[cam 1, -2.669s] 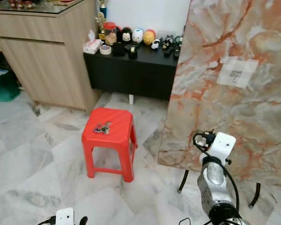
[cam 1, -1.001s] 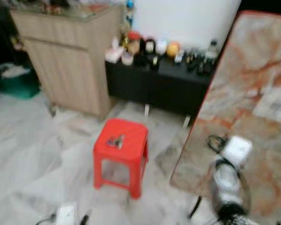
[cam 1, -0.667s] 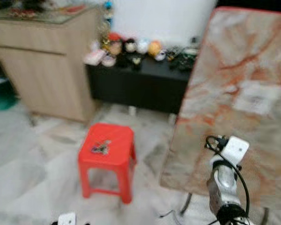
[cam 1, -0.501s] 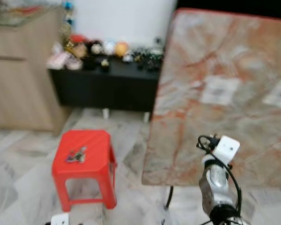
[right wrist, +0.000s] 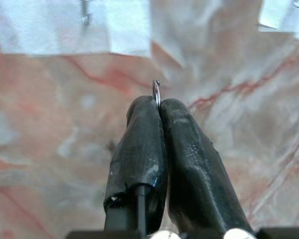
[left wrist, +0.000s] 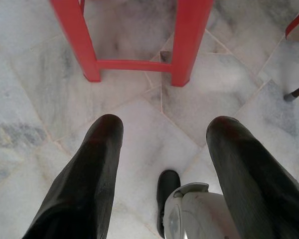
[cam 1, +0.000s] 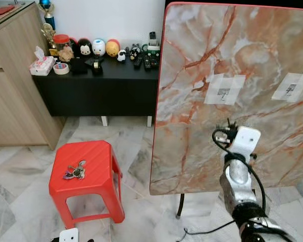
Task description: Hang keys on a hook
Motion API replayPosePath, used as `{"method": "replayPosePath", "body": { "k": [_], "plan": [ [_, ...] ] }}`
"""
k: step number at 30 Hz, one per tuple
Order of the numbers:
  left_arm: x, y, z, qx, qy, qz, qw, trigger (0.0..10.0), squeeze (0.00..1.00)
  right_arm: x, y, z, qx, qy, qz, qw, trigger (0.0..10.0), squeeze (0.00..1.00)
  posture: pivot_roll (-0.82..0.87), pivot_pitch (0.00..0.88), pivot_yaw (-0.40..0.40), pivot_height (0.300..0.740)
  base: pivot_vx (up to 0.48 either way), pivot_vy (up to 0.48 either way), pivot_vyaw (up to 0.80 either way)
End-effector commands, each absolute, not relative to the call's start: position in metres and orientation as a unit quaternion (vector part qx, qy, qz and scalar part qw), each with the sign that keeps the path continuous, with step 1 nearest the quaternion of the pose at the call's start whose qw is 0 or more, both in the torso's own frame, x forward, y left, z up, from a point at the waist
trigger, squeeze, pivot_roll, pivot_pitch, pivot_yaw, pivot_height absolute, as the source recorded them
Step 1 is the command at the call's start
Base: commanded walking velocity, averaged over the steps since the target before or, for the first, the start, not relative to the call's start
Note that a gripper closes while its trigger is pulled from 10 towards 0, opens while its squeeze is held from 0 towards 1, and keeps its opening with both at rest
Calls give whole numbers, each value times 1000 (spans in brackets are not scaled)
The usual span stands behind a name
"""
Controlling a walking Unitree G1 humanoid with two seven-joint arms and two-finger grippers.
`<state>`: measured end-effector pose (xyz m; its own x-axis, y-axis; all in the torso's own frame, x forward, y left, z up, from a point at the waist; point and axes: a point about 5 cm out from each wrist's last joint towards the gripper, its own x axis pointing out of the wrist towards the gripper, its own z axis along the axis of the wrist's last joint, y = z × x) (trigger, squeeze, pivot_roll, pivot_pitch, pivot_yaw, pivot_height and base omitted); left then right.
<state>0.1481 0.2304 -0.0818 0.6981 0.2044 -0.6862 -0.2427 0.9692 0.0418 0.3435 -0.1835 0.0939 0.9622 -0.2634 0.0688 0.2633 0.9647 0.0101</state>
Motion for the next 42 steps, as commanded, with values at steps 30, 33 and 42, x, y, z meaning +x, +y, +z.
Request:
{"method": "replayPosePath", "body": {
  "k": [30,33,42],
  "plan": [
    [147,227,-84,-31,376,124,918,10000,0,373,-178,134,-182,-59,-156,969,10000,0,77,31,-56,740,0,0,0],
    [147,227,-84,-31,375,125,918,10000,0,374,-176,134,-195,-53,-150,968,10000,0,77,31,-56,740,0,0,0],
    [146,227,-84,-32,376,126,918,10000,0,376,-175,134,-202,-48,-145,967,10000,0,78,34,-60,740,0,0,0]
  ]
}}
